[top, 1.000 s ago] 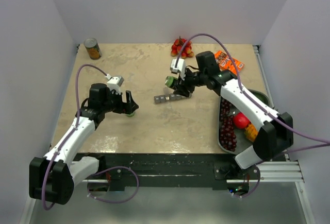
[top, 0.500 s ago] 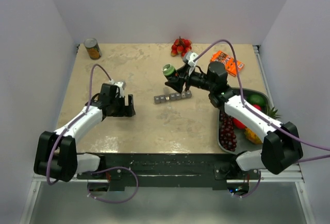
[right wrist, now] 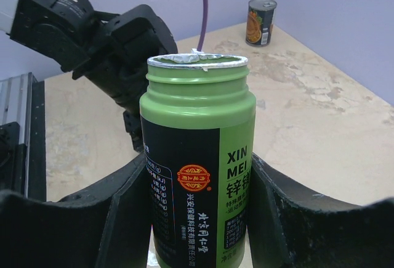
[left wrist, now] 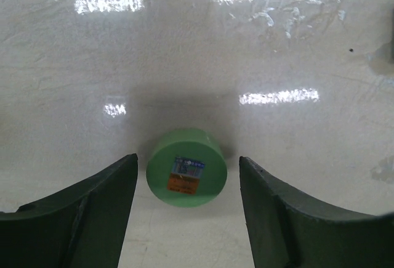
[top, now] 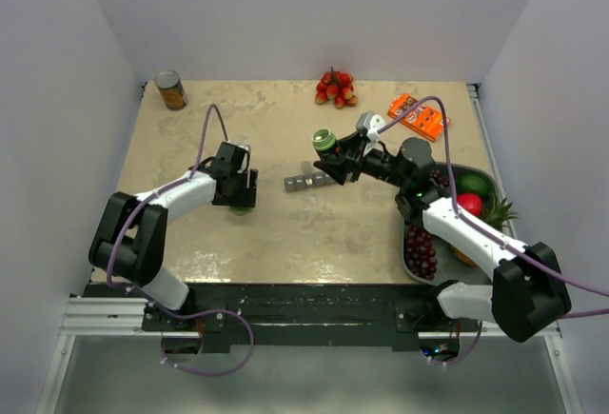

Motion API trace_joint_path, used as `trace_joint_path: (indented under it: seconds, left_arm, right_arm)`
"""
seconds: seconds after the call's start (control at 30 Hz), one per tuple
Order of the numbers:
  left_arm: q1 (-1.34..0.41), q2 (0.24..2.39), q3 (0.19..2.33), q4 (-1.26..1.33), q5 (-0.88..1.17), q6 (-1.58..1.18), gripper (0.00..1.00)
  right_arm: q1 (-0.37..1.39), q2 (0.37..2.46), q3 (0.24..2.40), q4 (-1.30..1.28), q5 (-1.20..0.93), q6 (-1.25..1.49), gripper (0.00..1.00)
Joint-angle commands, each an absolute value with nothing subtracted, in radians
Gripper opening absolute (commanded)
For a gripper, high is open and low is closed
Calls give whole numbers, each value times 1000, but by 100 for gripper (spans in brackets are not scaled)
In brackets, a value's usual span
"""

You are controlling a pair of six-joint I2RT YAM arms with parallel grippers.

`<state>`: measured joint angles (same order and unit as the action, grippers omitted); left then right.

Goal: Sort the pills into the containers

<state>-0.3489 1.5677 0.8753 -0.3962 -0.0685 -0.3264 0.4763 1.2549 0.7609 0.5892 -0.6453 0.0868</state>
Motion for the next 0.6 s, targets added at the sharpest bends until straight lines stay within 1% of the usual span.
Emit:
trace_joint_path:
  seconds: [0.0, 0.03, 0.23, 0.3, 0.33, 0.37, 0.43, 0.47, 0.53, 0.57]
  left_arm:
    - [-367, 1612, 943, -426, -179, -322, 70]
    - [-376, 1618, 946, -429, -183, -321, 68]
    - [-394, 1658, 953, -445, -176, -319, 67]
    - [-394, 1666, 953, -446, -172, -316, 62]
    - [-393, 1667, 953, -446, -172, -314, 59]
    - [-393, 1666, 953, -445, -173, -314, 51]
    - [-393, 1649, 954, -443, -167, -316, 44]
    - [-393, 1640, 956, -440, -161, -314, 34]
    - [-394, 1588, 956, -434, -114, -313, 28]
    - [-393, 1565, 954, -420, -80, -308, 24]
  right_arm:
    - [468, 1232, 749, 695, -669, 118, 0]
    - [466, 1233, 749, 695, -670, 120, 0]
    - [454, 1230, 741, 695, -672, 123, 0]
    - [450, 1227, 738, 695, -676, 121, 0]
    - [446, 1226, 738, 695, -680, 121, 0]
    - [445, 1227, 736, 695, -684, 123, 0]
    - [439, 1223, 732, 695, -696, 117, 0]
    - [437, 1221, 732, 695, -703, 114, 0]
    - [433, 1221, 730, 683, -750, 85, 0]
    - [434, 1220, 729, 670, -770, 68, 0]
